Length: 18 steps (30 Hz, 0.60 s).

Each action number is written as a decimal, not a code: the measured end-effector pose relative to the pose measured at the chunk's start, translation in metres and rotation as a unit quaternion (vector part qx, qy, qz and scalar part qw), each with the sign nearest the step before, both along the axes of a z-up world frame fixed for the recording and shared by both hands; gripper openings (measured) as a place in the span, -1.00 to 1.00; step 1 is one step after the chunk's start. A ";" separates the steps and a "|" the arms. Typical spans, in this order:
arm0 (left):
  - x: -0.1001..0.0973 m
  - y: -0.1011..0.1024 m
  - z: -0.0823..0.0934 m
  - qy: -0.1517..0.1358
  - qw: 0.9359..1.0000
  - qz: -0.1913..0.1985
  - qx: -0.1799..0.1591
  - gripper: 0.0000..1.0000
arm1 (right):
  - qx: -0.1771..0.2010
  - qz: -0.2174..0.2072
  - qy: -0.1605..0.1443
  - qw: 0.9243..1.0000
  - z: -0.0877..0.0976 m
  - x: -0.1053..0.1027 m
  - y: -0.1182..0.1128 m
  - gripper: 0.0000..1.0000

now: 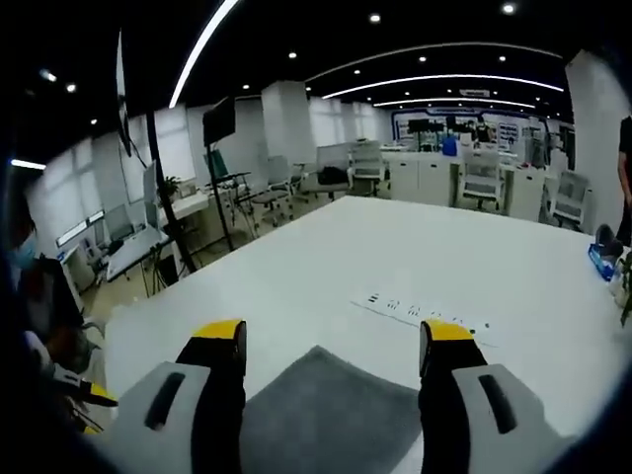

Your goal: Fold the towel on the table until its edges align and the towel forms a compact rectangular stack.

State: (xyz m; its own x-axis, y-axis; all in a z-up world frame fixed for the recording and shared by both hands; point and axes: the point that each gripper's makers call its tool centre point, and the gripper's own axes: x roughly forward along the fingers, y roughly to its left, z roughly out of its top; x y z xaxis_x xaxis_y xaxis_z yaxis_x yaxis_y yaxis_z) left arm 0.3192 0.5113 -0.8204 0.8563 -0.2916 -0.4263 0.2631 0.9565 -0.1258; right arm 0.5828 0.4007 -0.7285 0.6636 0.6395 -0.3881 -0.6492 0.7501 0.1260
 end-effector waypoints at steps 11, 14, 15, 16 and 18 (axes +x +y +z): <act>0.007 0.002 0.012 -0.001 1.000 -0.022 0.008 0.24 | 0.010 0.013 -0.014 1.000 0.012 -0.015 -0.006 0.56; 0.011 0.003 0.017 -0.004 0.999 -0.031 0.011 0.16 | 0.029 0.003 -0.006 1.000 0.013 -0.018 -0.012 0.58; 0.014 0.003 0.017 -0.005 0.999 -0.033 0.010 0.18 | 0.029 0.003 -0.007 1.000 0.014 -0.019 -0.014 0.58; 0.016 0.003 0.017 -0.003 0.999 -0.037 0.012 0.19 | 0.030 0.004 -0.008 1.000 0.015 -0.022 -0.015 0.58; 0.018 -0.001 0.022 0.001 0.999 -0.047 0.020 0.18 | 0.029 0.009 -0.009 0.999 0.016 -0.026 -0.018 0.57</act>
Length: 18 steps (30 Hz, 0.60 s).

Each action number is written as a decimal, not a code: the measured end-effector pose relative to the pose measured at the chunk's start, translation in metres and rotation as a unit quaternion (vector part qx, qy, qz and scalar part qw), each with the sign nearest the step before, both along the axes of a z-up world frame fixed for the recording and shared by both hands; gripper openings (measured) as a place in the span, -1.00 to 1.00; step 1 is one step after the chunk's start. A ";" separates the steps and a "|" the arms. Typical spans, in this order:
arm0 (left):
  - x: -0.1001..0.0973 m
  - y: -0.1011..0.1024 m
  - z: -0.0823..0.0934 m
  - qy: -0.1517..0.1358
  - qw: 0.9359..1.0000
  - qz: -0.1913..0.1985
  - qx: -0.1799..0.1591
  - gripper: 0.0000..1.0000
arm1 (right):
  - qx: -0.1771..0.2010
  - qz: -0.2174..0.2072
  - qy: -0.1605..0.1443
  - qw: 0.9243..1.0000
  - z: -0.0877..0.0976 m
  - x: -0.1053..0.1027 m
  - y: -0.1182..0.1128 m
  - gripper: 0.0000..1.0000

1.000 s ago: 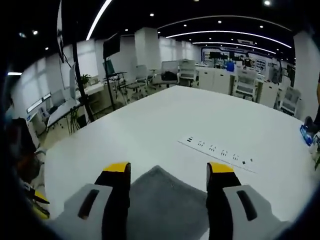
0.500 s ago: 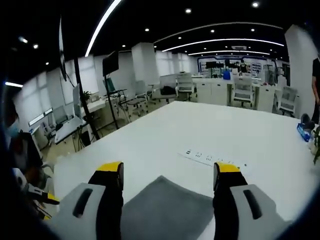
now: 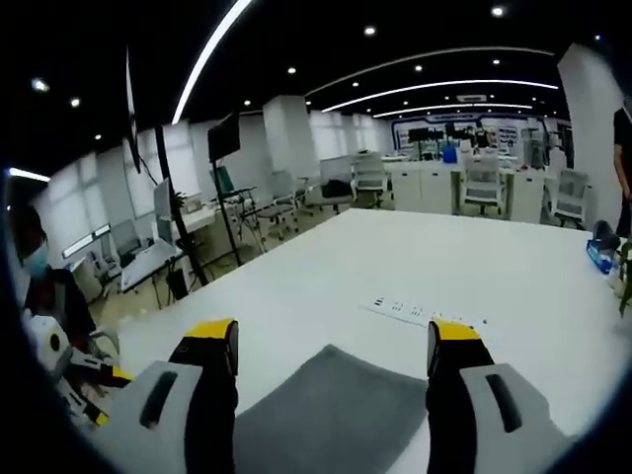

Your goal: Fold the towel on the table until its edges align and the towel forms a compact rectangular stack.

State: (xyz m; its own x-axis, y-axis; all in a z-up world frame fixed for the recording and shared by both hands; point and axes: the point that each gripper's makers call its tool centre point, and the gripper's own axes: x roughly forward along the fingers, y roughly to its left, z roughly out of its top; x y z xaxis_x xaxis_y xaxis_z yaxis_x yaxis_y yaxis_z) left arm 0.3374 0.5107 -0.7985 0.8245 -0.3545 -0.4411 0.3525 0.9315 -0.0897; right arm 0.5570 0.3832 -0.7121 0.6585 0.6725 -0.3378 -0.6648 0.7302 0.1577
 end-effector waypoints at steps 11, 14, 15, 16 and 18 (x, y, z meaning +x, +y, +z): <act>0.020 0.000 0.009 -0.009 0.999 -0.025 0.019 0.08 | -0.036 0.027 -0.005 0.999 -0.009 -0.022 -0.022 0.47; 0.023 0.000 0.012 -0.012 0.999 -0.028 0.024 0.07 | -0.053 0.039 -0.010 0.998 -0.011 -0.032 -0.027 0.38; 0.026 -0.001 0.013 -0.010 0.999 -0.031 0.024 0.07 | -0.053 0.040 -0.009 0.998 -0.011 -0.033 -0.029 0.36; 0.027 -0.001 0.014 -0.010 0.999 -0.032 0.026 0.07 | -0.054 0.041 -0.007 0.998 -0.011 -0.037 -0.030 0.35; 0.029 -0.002 0.016 -0.012 0.999 -0.037 0.033 0.06 | -0.071 0.051 -0.011 0.996 -0.012 -0.047 -0.034 0.19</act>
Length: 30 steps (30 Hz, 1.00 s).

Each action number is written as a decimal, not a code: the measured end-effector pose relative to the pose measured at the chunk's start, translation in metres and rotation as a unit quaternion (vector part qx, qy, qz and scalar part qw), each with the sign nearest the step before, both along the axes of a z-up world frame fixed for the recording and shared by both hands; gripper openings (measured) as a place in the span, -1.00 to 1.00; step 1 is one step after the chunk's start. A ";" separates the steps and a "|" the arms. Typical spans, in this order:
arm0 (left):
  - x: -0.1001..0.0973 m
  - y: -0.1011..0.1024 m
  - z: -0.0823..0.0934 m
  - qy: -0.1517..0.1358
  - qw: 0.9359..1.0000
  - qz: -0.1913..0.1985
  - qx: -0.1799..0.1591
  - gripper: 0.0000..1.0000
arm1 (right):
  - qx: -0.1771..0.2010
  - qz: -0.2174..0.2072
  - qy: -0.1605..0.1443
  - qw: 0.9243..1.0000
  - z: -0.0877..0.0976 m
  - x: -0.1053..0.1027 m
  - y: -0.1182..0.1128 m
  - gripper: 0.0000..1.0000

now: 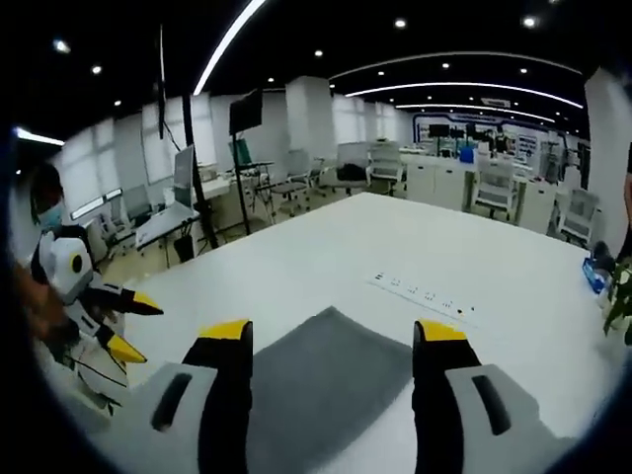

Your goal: Fold the towel on the table until its edges align and the towel forms a compact rectangular stack.

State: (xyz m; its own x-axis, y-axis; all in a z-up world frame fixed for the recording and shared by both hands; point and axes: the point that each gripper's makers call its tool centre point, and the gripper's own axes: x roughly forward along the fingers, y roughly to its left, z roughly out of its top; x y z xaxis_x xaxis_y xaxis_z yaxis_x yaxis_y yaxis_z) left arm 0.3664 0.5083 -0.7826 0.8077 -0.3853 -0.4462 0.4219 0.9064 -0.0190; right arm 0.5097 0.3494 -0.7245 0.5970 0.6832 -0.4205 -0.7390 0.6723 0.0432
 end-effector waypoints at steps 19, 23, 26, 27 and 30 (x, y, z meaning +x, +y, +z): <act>0.002 -0.029 -0.007 0.007 0.997 -0.066 0.027 -0.19 | 0.017 0.029 0.022 0.999 -0.003 -0.042 -0.012 -0.16; -0.002 -0.037 -0.013 0.013 0.996 -0.084 0.033 -0.21 | -0.002 0.040 0.030 0.999 -0.019 -0.058 -0.015 -0.16; -0.005 -0.039 -0.018 0.018 0.995 -0.093 0.044 -0.22 | -0.006 0.045 0.037 0.998 -0.029 -0.065 -0.017 -0.17; -0.006 -0.040 -0.017 0.019 0.994 -0.096 0.043 -0.23 | -0.007 0.044 0.038 0.998 -0.031 -0.067 -0.018 -0.17; -0.008 -0.043 -0.017 0.020 0.994 -0.103 0.040 -0.28 | -0.009 0.050 0.045 0.998 -0.039 -0.076 -0.017 -0.17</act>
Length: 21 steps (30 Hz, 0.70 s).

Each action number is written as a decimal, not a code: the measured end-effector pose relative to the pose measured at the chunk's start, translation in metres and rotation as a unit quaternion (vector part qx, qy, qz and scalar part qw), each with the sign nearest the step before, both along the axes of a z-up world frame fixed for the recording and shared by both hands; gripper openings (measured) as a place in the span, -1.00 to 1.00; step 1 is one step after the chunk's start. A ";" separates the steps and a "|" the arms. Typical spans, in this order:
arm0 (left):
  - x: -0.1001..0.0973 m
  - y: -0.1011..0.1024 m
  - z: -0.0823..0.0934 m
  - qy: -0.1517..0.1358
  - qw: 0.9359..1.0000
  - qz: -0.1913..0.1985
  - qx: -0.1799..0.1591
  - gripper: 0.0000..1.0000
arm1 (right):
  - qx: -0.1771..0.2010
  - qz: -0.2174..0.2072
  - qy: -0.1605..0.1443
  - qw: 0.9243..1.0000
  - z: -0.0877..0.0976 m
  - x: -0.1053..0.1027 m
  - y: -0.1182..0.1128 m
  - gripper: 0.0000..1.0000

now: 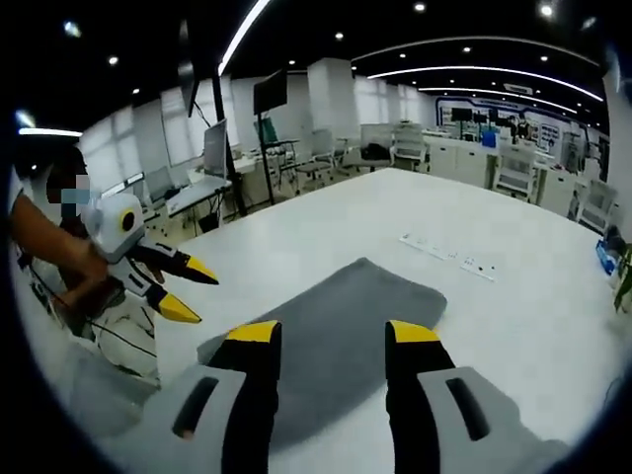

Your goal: Fold the towel on the table until its edges align and the towel forms a compact rectangular stack.

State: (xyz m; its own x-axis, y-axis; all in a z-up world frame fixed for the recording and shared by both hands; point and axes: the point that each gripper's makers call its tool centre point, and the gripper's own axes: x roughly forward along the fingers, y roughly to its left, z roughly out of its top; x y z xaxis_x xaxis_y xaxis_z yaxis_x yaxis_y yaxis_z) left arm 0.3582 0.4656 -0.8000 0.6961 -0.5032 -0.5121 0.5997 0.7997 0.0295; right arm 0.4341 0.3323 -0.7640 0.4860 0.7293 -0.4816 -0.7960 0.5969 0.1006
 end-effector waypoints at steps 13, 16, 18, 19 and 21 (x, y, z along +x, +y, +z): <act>-0.008 -0.007 -0.014 0.019 0.999 -0.040 0.007 -0.24 | -0.026 0.030 0.018 0.999 -0.034 -0.042 0.001 -0.15; -0.010 -0.005 -0.022 0.030 0.999 -0.039 0.013 -0.13 | -0.019 0.032 0.037 0.999 -0.043 -0.055 0.003 -0.16; -0.013 -0.007 -0.027 0.037 0.998 -0.049 0.015 -0.14 | -0.024 0.042 0.045 0.998 -0.052 -0.067 0.005 -0.16; -0.015 -0.008 -0.029 0.039 0.998 -0.055 0.019 -0.14 | -0.026 0.045 0.046 0.998 -0.054 -0.070 0.005 -0.17; -0.019 -0.011 -0.032 0.044 0.997 -0.065 0.023 -0.14 | -0.032 0.053 0.054 0.997 -0.062 -0.077 0.005 -0.18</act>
State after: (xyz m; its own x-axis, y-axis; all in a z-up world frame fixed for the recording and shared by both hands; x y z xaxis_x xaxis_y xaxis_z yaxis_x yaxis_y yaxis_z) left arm 0.3393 0.4544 -0.8321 0.5782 -0.5608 -0.5926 0.6999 0.7143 0.0069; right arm 0.3571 0.3377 -0.8264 0.3500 0.7398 -0.5746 -0.8420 0.5173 0.1533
